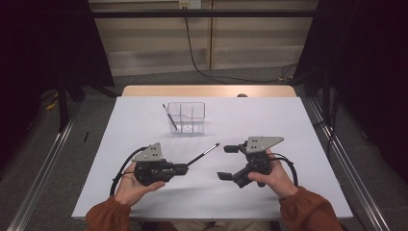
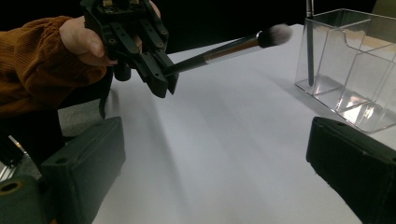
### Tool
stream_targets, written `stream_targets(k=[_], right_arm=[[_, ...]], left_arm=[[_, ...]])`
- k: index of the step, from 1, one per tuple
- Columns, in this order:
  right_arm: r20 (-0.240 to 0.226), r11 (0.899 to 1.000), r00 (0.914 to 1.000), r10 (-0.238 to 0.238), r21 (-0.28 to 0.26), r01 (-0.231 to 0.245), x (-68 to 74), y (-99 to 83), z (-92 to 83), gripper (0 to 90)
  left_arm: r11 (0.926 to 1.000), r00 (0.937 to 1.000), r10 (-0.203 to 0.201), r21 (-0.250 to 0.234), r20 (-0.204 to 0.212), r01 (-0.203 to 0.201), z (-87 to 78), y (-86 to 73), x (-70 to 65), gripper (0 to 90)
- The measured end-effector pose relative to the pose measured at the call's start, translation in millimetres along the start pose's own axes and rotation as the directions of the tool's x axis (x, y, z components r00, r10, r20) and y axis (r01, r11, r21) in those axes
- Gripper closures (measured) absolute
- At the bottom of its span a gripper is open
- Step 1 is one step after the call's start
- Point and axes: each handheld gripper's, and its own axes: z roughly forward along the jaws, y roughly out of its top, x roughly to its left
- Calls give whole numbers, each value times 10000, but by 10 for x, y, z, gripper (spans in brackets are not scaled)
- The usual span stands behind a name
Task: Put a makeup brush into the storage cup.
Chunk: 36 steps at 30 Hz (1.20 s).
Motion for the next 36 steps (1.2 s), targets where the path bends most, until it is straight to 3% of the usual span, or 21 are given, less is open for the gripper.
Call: stream_targets(k=[9,12,15,20,26,32,36], right_arm=[[-53,9994,9998,212,-274,-213,36,36,31,54],[-10,9994,10000,59,-354,-59,51,57,26,67],[-63,9994,9998,-186,-307,184,58,72,21,143],[-73,9979,9999,-112,-638,107,44,130,9,198],[161,9978,9995,-289,-588,298,10,176,7,223],[254,9984,9996,77,-568,-62,-32,174,5,292],[121,9981,9999,58,-607,-51,-22,176,14,363]], left_arm=[[9992,10000,-37,-407,85,41,24,-6,-6,840],[9982,10000,-16,-602,75,20,26,8,-8,839],[9973,10000,-70,-733,-22,69,12,17,1,839],[9950,10000,-28,-995,-52,23,4,33,-6,839],[9938,10000,65,-1109,4,-64,34,41,-16,839],[9934,9999,111,-1139,34,-107,46,40,-23,839],[9938,9999,147,-1106,32,-142,63,35,-19,839]])
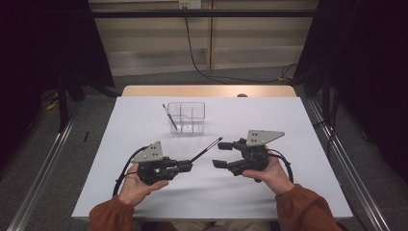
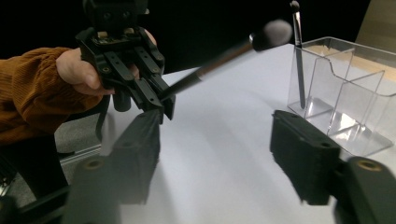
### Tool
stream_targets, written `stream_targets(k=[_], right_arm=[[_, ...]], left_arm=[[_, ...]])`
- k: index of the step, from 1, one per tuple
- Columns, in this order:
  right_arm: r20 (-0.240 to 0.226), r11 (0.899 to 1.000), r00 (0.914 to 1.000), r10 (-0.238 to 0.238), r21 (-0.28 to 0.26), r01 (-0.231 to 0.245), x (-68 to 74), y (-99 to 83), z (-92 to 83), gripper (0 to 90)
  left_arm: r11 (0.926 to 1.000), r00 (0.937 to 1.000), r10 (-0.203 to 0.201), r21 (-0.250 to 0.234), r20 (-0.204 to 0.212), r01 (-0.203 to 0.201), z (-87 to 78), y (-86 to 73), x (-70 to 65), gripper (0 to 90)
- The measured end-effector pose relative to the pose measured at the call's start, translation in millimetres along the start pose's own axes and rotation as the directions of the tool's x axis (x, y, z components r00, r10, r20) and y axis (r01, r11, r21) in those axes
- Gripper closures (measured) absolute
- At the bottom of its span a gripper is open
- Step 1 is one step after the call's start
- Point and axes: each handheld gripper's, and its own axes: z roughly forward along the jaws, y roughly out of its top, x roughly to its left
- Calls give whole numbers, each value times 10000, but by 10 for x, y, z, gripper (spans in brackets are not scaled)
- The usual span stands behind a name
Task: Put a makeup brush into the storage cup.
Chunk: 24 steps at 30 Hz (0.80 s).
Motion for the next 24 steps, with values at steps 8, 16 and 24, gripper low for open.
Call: stream_targets(k=[8,16,24], right_arm=[[-88,9997,9999,-50,-235,48,-12,32,-7,408],[-432,9986,9991,44,-520,-66,-10,45,26,562],[-636,9977,9974,337,-563,-373,-28,36,19,642]], left_arm=[[9999,9999,115,-39,32,-115,49,-6,-5,839],[9998,9997,182,43,161,-183,89,-24,-17,839],[9990,9988,343,259,354,-353,141,-44,-38,839]])
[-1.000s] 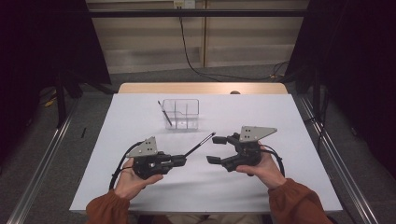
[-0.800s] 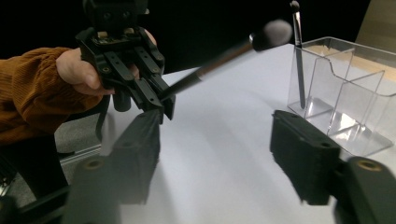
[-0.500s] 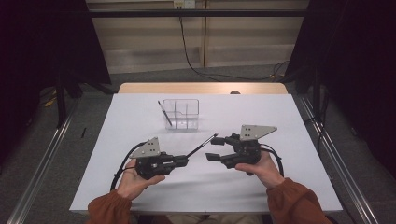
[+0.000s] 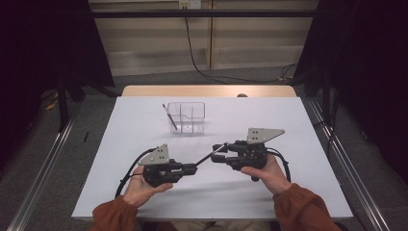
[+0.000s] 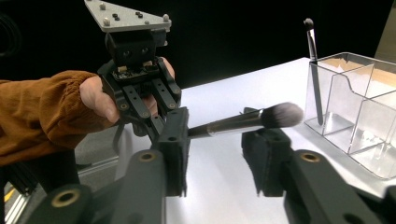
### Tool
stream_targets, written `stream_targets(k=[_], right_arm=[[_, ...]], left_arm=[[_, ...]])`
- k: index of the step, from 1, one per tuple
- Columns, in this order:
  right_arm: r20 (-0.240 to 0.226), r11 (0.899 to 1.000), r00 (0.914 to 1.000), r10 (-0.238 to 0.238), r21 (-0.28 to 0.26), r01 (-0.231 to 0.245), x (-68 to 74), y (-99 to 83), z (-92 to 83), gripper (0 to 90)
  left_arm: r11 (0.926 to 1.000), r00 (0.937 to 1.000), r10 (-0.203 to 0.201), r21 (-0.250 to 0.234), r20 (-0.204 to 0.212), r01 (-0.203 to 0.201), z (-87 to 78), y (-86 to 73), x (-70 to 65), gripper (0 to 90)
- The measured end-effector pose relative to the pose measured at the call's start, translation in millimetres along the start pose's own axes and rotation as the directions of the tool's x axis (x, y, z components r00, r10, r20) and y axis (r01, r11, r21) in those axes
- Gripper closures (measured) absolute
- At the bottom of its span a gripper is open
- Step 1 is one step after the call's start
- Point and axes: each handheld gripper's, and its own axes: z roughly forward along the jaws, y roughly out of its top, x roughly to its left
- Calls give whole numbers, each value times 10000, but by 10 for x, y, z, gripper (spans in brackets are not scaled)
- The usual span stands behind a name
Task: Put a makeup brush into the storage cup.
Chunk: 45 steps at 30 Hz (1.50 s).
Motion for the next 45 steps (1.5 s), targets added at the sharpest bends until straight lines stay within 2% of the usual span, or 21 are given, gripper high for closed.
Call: stream_targets(k=[9,20,24,28,33,39,45], right_arm=[[-429,9993,9986,319,-197,-328,-16,-10,9,741],[-893,9973,9941,614,-356,-648,-8,3,25,793],[-1150,9958,9907,732,-465,-790,-4,9,33,820],[-1240,9939,9892,779,-681,-868,19,31,28,837],[-1076,9941,9917,701,-751,-785,40,56,31,839],[-840,9944,9939,716,-722,-778,24,66,-3,840],[-746,9953,9946,725,-593,-770,19,83,-30,840]], left_arm=[[9998,9997,149,144,191,-151,41,-18,-19,839],[9988,9991,365,306,213,-371,61,-31,-20,836],[9983,9989,473,350,73,-475,61,-32,-18,829],[9993,9992,383,8,-123,-383,30,-12,-15,811],[9996,9995,194,-178,-260,-198,16,-13,3,782],[9996,9995,11,-292,-303,-20,11,-7,0,686],[9978,9979,-252,-628,-593,215,-38,19,7,583]])
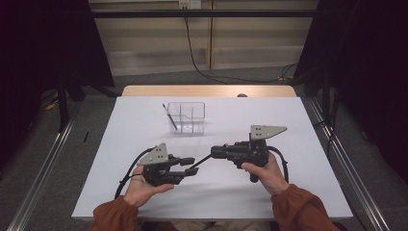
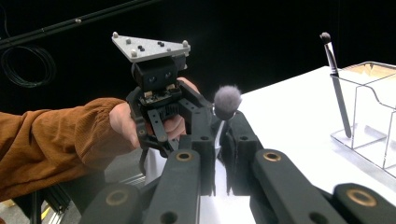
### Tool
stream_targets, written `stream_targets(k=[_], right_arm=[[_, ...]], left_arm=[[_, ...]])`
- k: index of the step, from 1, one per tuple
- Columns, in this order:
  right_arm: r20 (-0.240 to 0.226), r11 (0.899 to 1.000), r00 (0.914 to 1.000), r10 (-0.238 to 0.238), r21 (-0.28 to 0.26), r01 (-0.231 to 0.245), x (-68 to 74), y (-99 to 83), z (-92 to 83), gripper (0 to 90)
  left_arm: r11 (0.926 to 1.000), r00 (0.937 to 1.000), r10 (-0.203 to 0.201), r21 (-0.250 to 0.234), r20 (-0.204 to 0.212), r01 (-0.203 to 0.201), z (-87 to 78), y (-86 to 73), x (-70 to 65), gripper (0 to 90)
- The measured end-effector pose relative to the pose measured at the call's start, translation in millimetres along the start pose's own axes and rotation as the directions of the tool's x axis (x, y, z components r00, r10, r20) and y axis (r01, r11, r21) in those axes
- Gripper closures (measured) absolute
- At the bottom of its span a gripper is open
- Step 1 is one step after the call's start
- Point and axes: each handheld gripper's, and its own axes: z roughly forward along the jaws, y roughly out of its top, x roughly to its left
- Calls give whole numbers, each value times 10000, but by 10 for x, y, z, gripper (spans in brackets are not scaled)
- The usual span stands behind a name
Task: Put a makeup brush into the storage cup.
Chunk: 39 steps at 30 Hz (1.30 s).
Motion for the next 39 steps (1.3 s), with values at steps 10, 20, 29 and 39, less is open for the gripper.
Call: stream_targets(k=[10,20,29,39], right_arm=[[260,9994,9995,172,285,-180,-34,51,-84,840],[393,9986,9988,286,442,-304,-70,128,-145,840],[543,9928,9970,550,1033,-604,-109,285,-80,840],[649,9800,9967,492,1894,-607,-124,375,-70,839]], left_arm=[[9949,9905,-823,-667,-1103,752,-168,83,80,267],[9952,9861,-961,-323,-1353,925,-214,123,101,53],[9984,9953,-421,-408,-875,386,-226,230,42,25],[9992,9918,-381,-190,-1218,361,-159,240,52,24]])
